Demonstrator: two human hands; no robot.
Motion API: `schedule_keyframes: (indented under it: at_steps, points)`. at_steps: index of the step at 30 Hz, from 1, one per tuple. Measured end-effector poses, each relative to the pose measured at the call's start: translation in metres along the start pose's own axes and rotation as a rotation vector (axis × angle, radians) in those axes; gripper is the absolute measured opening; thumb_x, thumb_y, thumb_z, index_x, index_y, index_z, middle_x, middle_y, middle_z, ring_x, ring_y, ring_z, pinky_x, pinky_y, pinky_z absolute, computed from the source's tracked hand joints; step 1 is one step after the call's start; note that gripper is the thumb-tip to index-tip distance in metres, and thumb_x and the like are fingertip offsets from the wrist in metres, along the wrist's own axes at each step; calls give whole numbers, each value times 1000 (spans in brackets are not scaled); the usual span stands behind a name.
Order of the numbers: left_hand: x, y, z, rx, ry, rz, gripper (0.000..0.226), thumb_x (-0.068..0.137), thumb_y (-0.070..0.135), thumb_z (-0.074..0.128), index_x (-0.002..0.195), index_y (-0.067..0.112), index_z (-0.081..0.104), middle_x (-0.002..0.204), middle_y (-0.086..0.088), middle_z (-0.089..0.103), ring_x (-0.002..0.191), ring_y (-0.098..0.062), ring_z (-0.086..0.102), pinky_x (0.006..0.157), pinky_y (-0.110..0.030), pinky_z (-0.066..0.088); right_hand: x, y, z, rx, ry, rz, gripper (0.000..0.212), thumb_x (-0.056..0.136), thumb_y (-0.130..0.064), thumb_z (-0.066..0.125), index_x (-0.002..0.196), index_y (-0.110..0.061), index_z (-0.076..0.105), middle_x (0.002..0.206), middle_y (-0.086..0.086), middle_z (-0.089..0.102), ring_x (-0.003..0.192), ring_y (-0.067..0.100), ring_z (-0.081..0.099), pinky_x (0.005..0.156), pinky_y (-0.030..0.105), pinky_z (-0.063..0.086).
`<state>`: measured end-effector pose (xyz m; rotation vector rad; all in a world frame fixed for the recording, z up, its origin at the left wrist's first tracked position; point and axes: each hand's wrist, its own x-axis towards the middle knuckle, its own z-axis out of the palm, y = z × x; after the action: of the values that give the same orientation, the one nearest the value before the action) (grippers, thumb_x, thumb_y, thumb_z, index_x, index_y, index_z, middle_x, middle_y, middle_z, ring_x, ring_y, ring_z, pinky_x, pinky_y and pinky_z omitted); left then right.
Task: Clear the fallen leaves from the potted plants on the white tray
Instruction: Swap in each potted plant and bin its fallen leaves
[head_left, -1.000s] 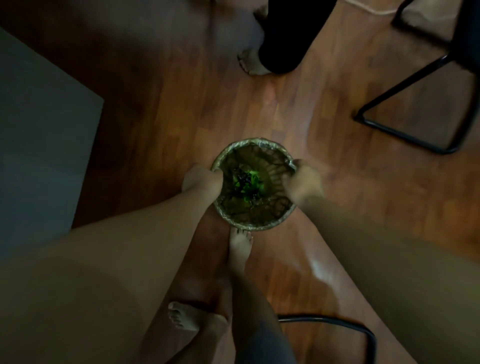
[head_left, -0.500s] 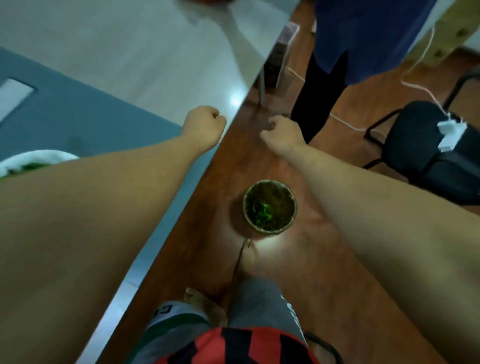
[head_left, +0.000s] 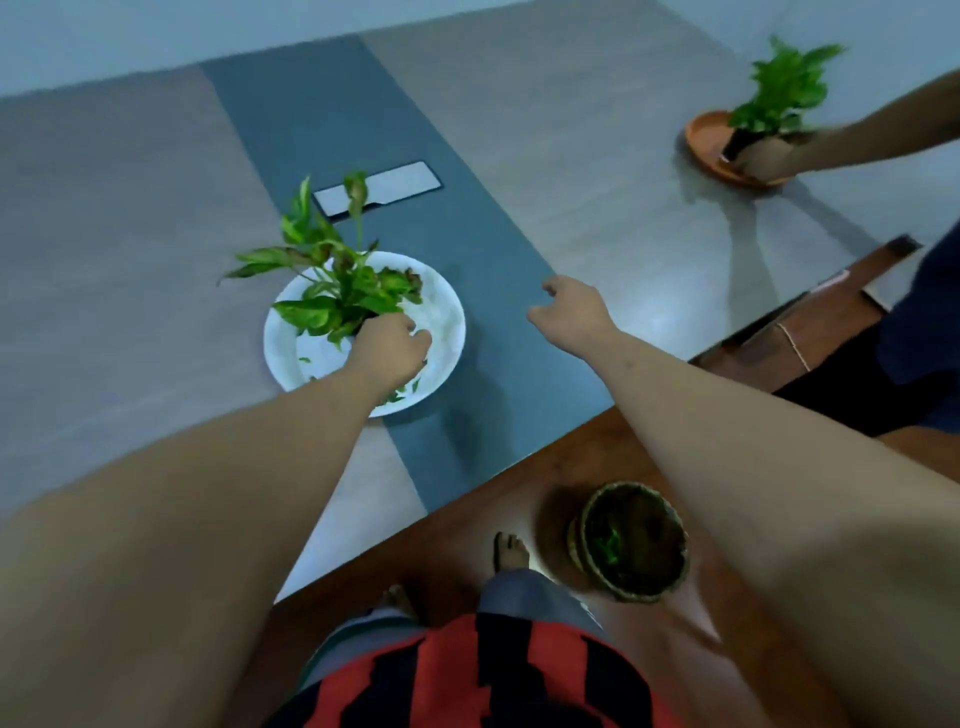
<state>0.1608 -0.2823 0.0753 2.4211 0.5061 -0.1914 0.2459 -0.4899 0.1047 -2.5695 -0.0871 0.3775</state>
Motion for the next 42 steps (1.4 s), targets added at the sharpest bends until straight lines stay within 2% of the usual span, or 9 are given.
schedule_keyframes:
  at_steps: [6,12,17,19,22,26,31,35,42]
  points:
    - [-22,-63,14,35,57,-176,31,93,26,52,76,1,55,93,-23,64,96,-38,59,74,-34,41,35,-43,46,-108,-192,-189,52,87,-17,56,137,-4,50,142,12,54,130,29,50,104,33,40]
    - [-33,-70,37,105,305,-577,39,89,31,54,113,1,60,120,-16,52,110,-36,51,85,-42,47,77,-55,82,-171,-319,-315,58,89,-19,55,144,-10,41,149,11,40,133,29,45,101,35,42]
    - [-29,-59,63,-466,466,-1040,27,91,28,57,103,3,61,113,-17,61,90,-29,61,72,-32,46,116,-49,99,-208,-325,-322,20,81,-12,52,98,-9,62,113,17,63,98,33,62,70,30,44]
    - [-29,-56,76,-768,568,-1016,15,93,24,55,95,10,61,100,-17,69,83,-27,67,74,-36,58,126,-45,102,-184,-324,-269,11,82,-11,51,88,-6,59,96,14,63,90,32,60,68,29,40]
    - [-31,-51,84,-1016,641,-971,27,96,17,55,122,10,56,92,-19,73,67,-21,68,58,-27,61,131,-40,106,-80,-374,-208,16,81,-4,48,66,-6,55,69,8,57,77,30,57,61,30,46]
    - [-25,-59,82,-951,707,-978,29,95,14,58,123,10,59,87,-16,75,62,-18,67,50,-20,57,131,-32,110,177,-406,-75,20,77,1,50,81,3,70,82,20,73,74,35,72,72,46,62]
    - [-15,-90,62,-851,774,-1014,37,84,13,66,121,11,65,95,-14,75,73,-22,70,78,-38,62,106,-20,116,383,-523,104,14,84,1,58,73,-6,60,67,13,66,54,22,65,71,40,63]
    - [-6,-105,47,-773,770,-1004,39,76,5,68,113,15,71,102,-1,73,94,-21,69,92,-35,57,81,-13,127,496,-553,188,15,86,-3,64,75,-5,55,66,15,64,50,24,63,68,40,63]
    - [3,-115,31,-764,781,-908,26,78,-4,60,85,20,69,72,8,63,79,-17,61,76,-25,52,56,-9,139,517,-543,227,20,86,-16,71,78,-7,55,66,11,65,50,24,63,68,42,62]
